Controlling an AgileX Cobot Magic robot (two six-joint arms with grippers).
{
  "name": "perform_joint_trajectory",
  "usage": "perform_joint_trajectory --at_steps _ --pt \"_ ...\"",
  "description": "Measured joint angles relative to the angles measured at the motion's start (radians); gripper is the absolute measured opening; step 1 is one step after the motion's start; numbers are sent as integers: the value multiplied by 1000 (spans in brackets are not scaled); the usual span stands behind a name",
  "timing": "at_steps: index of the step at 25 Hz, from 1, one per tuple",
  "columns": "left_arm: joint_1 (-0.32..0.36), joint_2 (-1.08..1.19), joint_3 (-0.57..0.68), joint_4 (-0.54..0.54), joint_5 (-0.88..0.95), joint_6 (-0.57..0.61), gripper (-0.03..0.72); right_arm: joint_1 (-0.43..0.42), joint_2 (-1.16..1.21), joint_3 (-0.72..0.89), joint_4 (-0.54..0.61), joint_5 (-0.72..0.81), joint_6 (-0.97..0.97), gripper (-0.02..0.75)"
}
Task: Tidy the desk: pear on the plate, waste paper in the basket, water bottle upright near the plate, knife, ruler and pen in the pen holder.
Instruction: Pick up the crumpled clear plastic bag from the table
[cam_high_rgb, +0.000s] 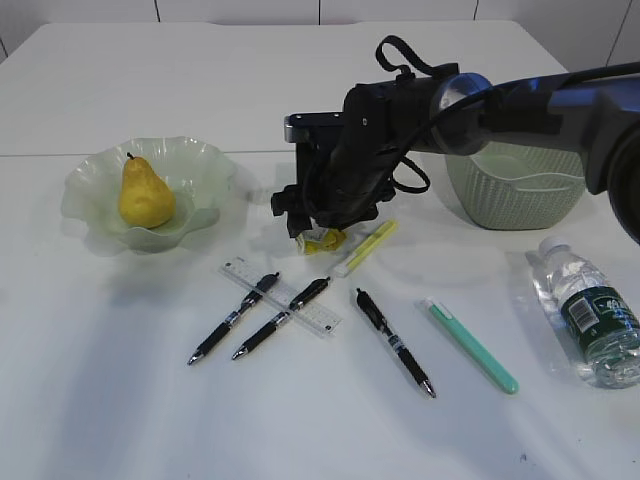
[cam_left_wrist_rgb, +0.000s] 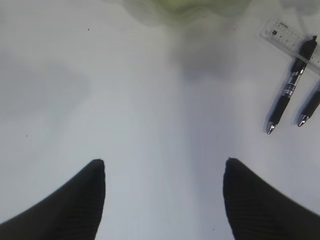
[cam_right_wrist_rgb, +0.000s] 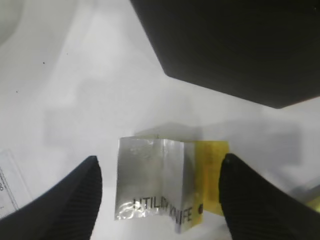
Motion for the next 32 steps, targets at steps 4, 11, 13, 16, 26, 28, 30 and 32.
perform_joint_trajectory --at_steps 4,11,13,16,26,28,30,32 --pt "0 0 0 0 -2 0 520 0 0 0 0 5 2 479" --pt "0 0 0 0 -5 0 520 0 0 0 0 9 4 353" --pt "0 0 0 0 -5 0 520 0 0 0 0 10 5 305" --pt "0 0 0 0 -5 0 520 0 0 0 0 10 5 228" --pt "0 0 0 0 -7 0 520 0 0 0 0 31 7 87" --pt "0 0 0 0 -7 0 520 0 0 0 0 41 7 57" --pt "0 0 0 0 -7 0 520 0 0 0 0 43 7 22" --pt "0 0 0 0 -7 0 520 0 0 0 0 43 7 -2"
